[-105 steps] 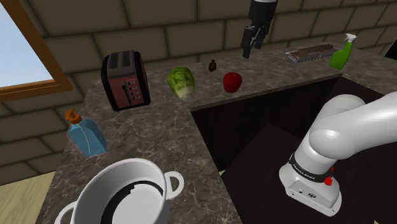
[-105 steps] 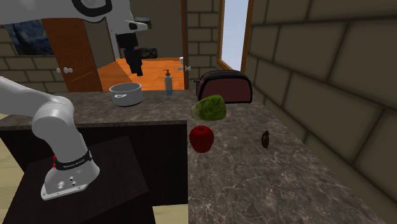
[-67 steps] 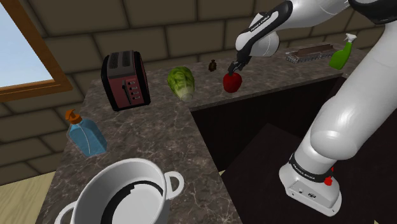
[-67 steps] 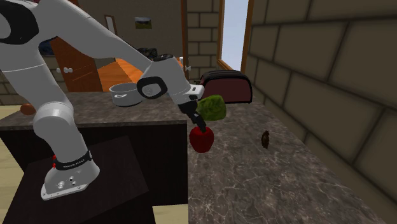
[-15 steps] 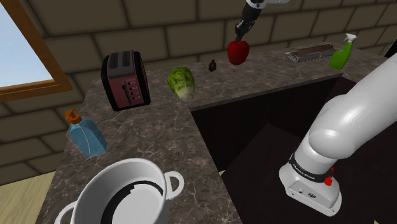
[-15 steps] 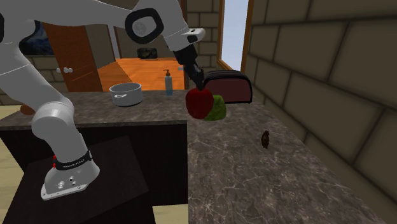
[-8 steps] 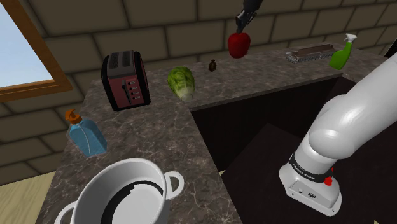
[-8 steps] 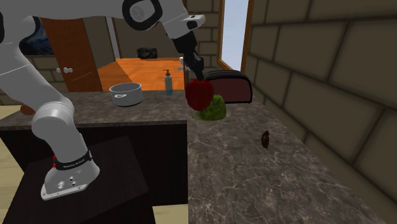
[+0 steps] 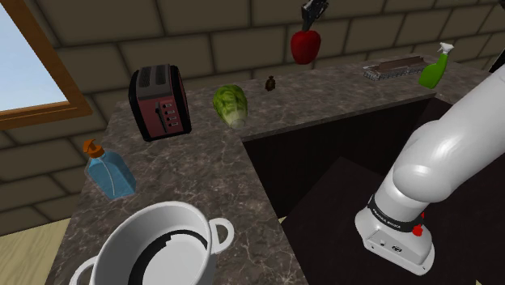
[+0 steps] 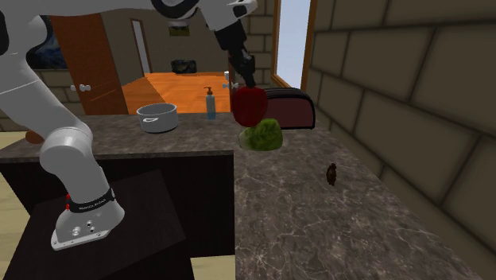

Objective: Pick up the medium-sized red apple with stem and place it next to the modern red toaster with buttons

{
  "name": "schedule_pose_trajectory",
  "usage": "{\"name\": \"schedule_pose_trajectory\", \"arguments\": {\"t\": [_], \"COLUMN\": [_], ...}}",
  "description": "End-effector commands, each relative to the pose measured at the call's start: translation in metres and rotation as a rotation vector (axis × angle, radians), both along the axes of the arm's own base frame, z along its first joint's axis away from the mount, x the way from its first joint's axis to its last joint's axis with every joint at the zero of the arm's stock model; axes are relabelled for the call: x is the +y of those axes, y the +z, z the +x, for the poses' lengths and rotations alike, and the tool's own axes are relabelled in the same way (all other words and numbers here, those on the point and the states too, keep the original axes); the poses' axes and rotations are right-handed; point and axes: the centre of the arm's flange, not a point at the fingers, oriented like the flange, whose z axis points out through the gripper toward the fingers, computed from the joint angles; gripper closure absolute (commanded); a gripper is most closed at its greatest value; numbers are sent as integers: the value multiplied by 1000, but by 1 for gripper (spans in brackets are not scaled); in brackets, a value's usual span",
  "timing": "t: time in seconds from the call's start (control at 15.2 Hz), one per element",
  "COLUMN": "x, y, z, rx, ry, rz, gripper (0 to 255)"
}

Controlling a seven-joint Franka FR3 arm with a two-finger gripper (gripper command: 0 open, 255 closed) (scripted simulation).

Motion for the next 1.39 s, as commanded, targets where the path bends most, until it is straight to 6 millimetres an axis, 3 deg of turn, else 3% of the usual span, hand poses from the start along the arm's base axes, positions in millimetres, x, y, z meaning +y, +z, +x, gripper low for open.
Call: {"name": "schedule_pose_trajectory", "arguments": {"t": [0.0, 0.4, 1.32], "x": [0, 0, 165], "y": [12, 38, 39], "z": [0, 0, 84], "rx": [0, 0, 0], "ry": [0, 0, 0], "rz": [0, 0, 0], "gripper": [255, 255, 255]}}
